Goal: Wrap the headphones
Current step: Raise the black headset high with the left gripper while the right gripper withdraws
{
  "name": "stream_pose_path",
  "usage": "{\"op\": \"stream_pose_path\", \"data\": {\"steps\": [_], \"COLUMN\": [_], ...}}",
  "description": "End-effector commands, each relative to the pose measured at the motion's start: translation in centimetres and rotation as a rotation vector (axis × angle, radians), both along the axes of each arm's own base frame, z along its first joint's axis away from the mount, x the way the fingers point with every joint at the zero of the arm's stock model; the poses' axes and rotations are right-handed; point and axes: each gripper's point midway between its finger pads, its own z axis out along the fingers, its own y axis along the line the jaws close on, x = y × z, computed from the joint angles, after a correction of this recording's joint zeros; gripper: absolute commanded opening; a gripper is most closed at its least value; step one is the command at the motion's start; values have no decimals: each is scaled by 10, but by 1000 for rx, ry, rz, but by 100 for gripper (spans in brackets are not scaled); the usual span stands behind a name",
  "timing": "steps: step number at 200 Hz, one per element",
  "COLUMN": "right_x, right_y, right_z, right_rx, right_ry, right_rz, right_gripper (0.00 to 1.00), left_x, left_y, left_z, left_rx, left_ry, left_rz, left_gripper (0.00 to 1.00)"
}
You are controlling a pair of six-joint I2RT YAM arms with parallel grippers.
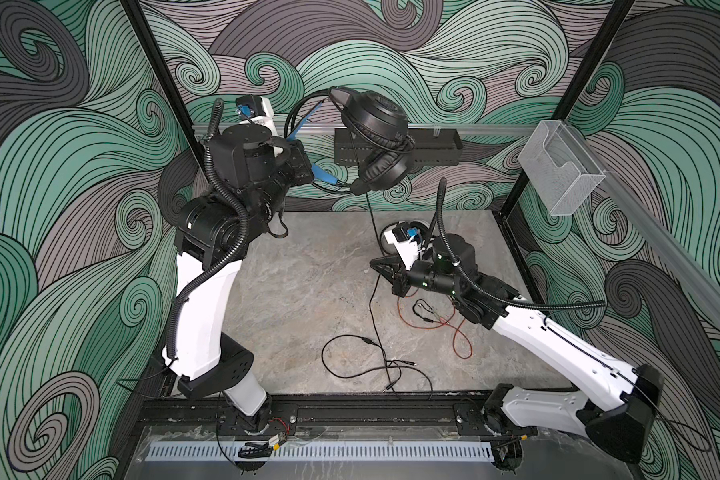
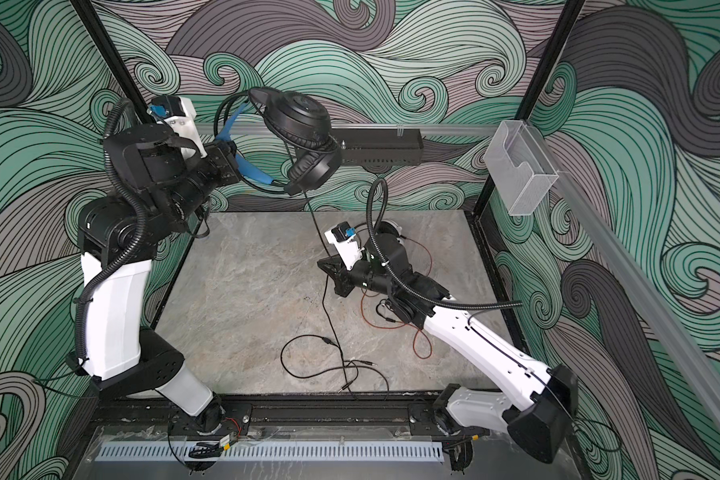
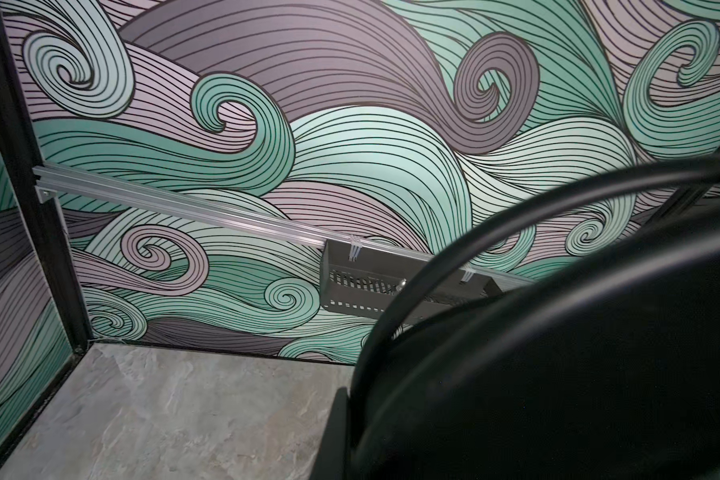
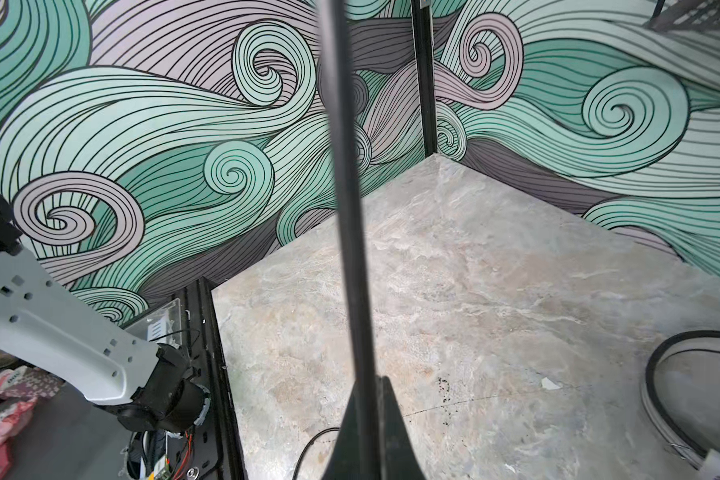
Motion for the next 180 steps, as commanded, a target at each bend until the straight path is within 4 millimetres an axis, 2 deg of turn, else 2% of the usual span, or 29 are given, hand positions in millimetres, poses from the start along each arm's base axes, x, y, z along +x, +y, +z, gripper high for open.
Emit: {"op": "stream_pose_path", "data": {"steps": [1, 62, 144, 180], "right_x": [2, 26, 37, 43], "right_y": [11, 23, 32, 40], "right_z": [11, -28, -32, -35], "right_rx": [100, 118, 163, 162], "right_ry": [16, 101, 121, 135], "right_rz": [56, 49, 76, 88], "right_gripper": [0, 1, 14, 14], "left_x": [-8, -14, -20, -24], "left_y": [-2, -10, -15, -14], "left_z": [22, 31, 26, 28], "left_rx": [-138, -209, -254, -270], "left_ry": [-52, -69, -44, -46], "left_rz": [-43, -101, -141, -147], "left_gripper": [0, 0, 0, 0]}}
